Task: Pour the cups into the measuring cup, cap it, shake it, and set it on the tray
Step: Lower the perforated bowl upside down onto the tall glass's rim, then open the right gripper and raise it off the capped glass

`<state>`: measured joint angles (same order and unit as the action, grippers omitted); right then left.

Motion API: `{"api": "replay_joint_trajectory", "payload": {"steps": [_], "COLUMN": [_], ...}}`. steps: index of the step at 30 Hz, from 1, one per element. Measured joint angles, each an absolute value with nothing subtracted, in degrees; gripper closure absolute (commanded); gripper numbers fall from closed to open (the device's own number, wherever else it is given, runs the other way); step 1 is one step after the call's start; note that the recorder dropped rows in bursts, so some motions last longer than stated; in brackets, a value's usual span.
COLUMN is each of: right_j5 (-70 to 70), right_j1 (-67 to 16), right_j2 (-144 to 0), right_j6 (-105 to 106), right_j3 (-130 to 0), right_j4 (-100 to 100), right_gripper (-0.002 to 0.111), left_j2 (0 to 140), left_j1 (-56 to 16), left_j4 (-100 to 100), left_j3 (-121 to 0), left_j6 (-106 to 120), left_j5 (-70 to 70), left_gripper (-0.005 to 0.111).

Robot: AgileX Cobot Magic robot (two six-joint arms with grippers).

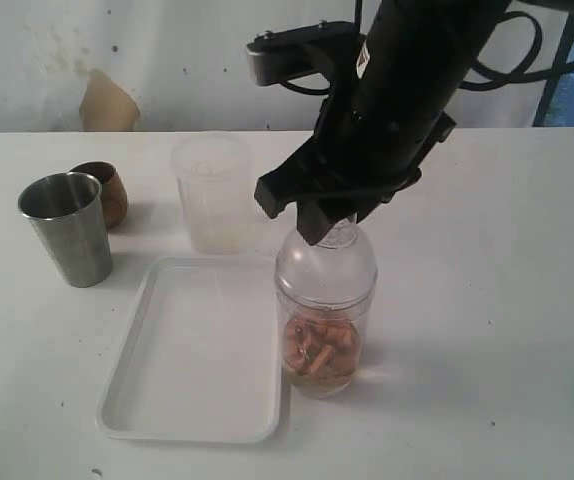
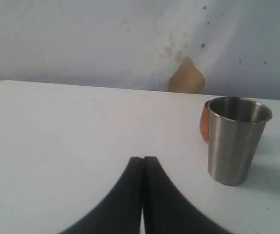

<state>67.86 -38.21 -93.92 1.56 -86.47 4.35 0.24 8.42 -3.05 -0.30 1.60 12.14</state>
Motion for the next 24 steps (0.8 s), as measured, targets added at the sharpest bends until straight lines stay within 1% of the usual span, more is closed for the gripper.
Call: {"api": "replay_joint_trajectory", "payload": {"steps": [7, 12, 20, 22, 24], "right_j5": [67.86, 64.15, 61.97, 61.86, 61.86], "right_j1": [-38.21, -38.21, -38.21, -38.21, -38.21], "right_j2": [-93.92, -92.76, -92.42, -92.29, -92.29], "right_j6": [1.56, 1.83, 3.34, 4.31, 5.35], "right_j3": [-86.47, -82.85, -81.2, -81.05, -81.05], "right_j4": [4.35, 4.39, 4.62, 4.75, 4.88], "right_gripper": [0.108, 0.108, 0.108, 0.105, 0.098], "left_j2": [0.24, 0.24, 0.24, 0.24, 0.24], "left_j1": [8.42, 8.42, 8.42, 8.42, 8.42], "left_j4": [-3.05, -3.05, -3.05, -3.05, -3.05], "left_j3": [-0.3, -0.3, -0.3, -0.3, -0.3], "left_j6": [1.6, 1.6, 1.6, 1.6, 1.6], "left_j5": [12.14, 12.14, 12.14, 12.14, 12.14], "left_gripper": [0.107, 0.107, 0.107, 0.107, 0.107]}}
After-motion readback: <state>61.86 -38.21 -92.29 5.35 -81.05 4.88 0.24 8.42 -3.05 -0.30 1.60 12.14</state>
